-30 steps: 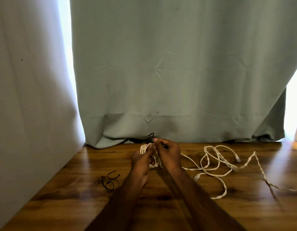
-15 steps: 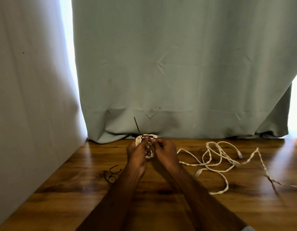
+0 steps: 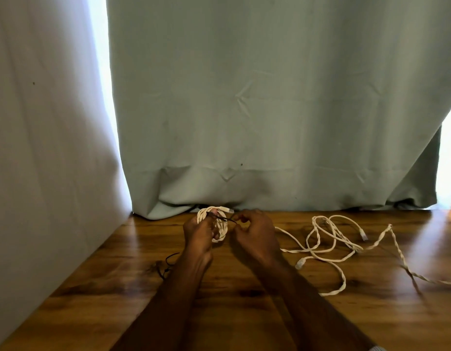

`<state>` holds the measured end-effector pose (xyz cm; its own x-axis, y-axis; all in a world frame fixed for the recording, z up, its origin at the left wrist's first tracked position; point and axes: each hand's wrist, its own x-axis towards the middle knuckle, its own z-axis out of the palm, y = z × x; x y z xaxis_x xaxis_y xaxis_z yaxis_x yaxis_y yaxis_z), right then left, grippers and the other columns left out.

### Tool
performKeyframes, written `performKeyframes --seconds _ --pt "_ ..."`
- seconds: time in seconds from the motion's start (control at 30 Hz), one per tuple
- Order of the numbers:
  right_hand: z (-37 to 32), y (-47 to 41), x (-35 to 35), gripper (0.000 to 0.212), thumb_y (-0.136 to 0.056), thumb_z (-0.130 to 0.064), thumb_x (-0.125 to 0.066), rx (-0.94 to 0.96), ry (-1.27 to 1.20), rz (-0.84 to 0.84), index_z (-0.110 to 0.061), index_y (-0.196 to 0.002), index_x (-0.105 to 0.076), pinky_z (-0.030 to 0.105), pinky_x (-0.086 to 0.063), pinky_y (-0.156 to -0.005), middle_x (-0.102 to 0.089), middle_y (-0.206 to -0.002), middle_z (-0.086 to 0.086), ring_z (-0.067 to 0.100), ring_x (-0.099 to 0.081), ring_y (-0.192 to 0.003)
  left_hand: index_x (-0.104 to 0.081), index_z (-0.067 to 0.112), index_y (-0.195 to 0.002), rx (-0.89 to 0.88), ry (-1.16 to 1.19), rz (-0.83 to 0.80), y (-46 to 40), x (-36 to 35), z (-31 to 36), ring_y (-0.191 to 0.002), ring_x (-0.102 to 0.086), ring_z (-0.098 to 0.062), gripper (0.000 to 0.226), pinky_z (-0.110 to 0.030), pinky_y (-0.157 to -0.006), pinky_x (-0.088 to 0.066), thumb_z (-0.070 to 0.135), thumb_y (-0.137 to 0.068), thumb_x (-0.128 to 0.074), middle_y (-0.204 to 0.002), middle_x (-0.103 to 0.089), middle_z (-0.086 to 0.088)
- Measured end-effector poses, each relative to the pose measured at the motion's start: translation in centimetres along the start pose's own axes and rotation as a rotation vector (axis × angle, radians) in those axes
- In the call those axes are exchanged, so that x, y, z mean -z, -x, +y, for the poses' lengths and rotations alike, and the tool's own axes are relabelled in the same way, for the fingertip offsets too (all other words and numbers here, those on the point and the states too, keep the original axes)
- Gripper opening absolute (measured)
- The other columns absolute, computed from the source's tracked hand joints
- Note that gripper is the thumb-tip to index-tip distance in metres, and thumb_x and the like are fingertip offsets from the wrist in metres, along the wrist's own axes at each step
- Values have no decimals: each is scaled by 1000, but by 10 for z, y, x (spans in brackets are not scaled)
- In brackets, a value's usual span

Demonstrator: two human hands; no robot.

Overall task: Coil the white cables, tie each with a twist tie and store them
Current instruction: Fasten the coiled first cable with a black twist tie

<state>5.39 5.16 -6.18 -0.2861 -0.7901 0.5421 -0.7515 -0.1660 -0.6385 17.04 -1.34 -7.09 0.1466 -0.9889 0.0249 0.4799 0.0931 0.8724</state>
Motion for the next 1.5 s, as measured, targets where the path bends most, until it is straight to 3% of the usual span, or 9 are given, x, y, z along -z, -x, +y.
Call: performKeyframes --seconds 0.13,0.43,0.53,0.67,0.87,1.1,1.27,1.4,1.5 --pt "-3 1 0 28 -91 -29 -66 69 149 10 -26 -118 -72 33 -49 -94 -67 -117 -3 17 -59 -109 -70 5 -88 17 -50 -22 2 -1 -4 -53 -63 -20 8 -25 -47 -46 9 -83 -75 -70 -70 -11" --pt "0 -5 4 18 -102 -23 -56 99 -194 38 -21 -96 -73 29 -54 -65 -71 -74 -6 5 -65 -60 -68 1 -86 55 5 16 -1 4 9 -35 -46 -9 6 -21 -43 -35 -3 -81 -68 -66 -61 -11" --pt "1 -1 1 15 -94 -16 -67 79 -140 8 -24 -106 -71 19 -47 -68 -68 -88 -11 5 -63 -79 -69 -1 -87 46 7 48 0 5 10 -38 -53 -13 14 -22 -44 -41 -7 -83 -57 -68 -63 -13" --pt "-3 4 -7 26 -84 -11 -74 220 -165 -36 -26 -103 -68 12 -44 -66 -66 -89 -13 1 -59 -75 -72 3 -83 34 -7 63 1 0 3 -67 -70 -29 17 -45 -68 -58 -8 -79 -59 -80 -74 -17" --pt "-7 3 -15 23 -86 -13 -71 428 -107 129 -22 -107 -66 30 -53 -70 -67 -94 -2 13 -61 -81 -71 7 -78 15 -57 65 4 -3 0 -56 -61 -21 9 -25 -50 -45 -2 -76 -70 -72 -70 -13" --pt "-6 3 -23 27 -90 -23 -52 549 25 72 -22 -110 -70 37 -52 -65 -63 -99 4 23 -64 -81 -71 7 -78 -40 -105 27 6 -5 -4 -63 -61 -22 7 -31 -57 -47 0 -79 -70 -70 -68 -10" --pt "0 -4 -17 10 -100 -15 -57 341 -205 160 -16 -102 -67 17 -43 -73 -62 -97 -3 5 -57 -84 -69 4 -80 29 -52 83 0 -1 -1 -48 -57 -18 7 -27 -49 -46 4 -78 -76 -59 -64 -6" --pt "-3 -2 -11 13 -105 -20 -52 -156 -769 20 -13 -105 -62 24 -44 -50 -62 -79 -1 5 -54 -55 -62 4 -77 95 13 80 -5 -1 6 -39 -47 -13 13 -24 -42 -37 3 -83 -73 -55 -55 -7" --pt "-3 -4 -3 14 -105 -16 -50 -281 -1062 73 -9 -107 -61 26 -43 -46 -67 -85 3 7 -56 -60 -62 2 -81 139 68 85 -7 2 11 -40 -48 -12 12 -23 -40 -34 3 -85 -72 -61 -59 -9"
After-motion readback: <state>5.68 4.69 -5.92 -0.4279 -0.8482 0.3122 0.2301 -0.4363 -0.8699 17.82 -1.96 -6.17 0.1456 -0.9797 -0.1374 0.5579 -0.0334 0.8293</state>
